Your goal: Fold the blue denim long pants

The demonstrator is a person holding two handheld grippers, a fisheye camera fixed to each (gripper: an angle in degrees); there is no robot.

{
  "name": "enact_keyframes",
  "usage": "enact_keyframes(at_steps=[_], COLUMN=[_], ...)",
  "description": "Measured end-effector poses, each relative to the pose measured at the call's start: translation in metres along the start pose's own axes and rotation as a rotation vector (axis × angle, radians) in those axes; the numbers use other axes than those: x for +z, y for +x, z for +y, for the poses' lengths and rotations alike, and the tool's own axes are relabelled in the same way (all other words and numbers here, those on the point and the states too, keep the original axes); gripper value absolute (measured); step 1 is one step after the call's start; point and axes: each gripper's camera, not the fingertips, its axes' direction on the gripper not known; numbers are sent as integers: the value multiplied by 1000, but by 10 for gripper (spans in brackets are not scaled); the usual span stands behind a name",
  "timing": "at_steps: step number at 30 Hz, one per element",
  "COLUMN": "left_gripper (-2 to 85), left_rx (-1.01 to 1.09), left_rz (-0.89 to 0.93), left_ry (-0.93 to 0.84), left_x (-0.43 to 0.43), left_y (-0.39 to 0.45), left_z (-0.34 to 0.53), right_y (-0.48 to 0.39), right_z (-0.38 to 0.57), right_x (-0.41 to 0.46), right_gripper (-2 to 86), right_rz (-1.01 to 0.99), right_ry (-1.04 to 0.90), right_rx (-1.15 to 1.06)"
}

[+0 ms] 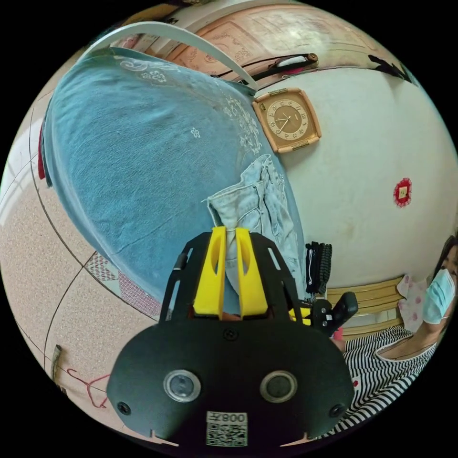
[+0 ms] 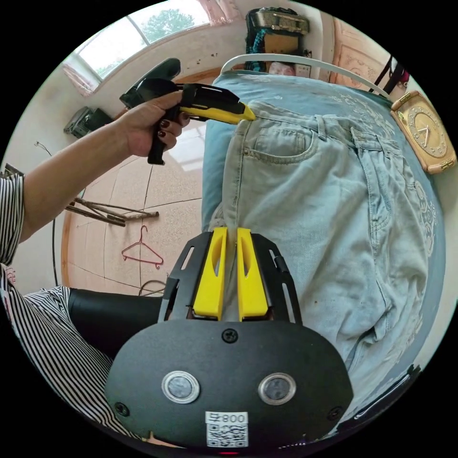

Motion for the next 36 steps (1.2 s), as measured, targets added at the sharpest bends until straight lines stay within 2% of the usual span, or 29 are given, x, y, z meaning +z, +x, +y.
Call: enact_keyframes(at_steps=[3,6,11,14,17,20,22,26,30,34,36], left_gripper=[34,34,49,61,59,50,41,36,35,26,22], left_rx=[89,167,61,67,83,208,351,467,470,471,470], left_rz=[-8,-123,-208,-248,-369,-407,-387,-412,-470,-570,-563], left_ry=[71,39,-54,13,121,160,88,-14,-88,-160,-147], left_x=[-25,-31,-4,-13,-30,-28,-1,55,102,129,130], left_y=[23,37,15,21,43,83,120,161,181,188,192], left_z=[6,8,9,18,29,34,28,7,-27,-42,-42], right_y=[-3,-10,11,22,32,56,77,109,105,99,98], right_z=[1,5,8,23,47,85,108,120,74,-6,-36], right_x=[-23,-35,8,-4,-26,-59,-79,-103,-105,-77,-60], right_gripper=[33,30,30,29,23,15,13,19,44,64,68], right_rz=[-114,-123,-269,-333,-349,-284,-244,-172,-48,53,102], right_ry=[46,75,23,89,175,279,353,414,412,331,278], right_rx=[1,-4,111,157,231,348,430,486,354,220,188])
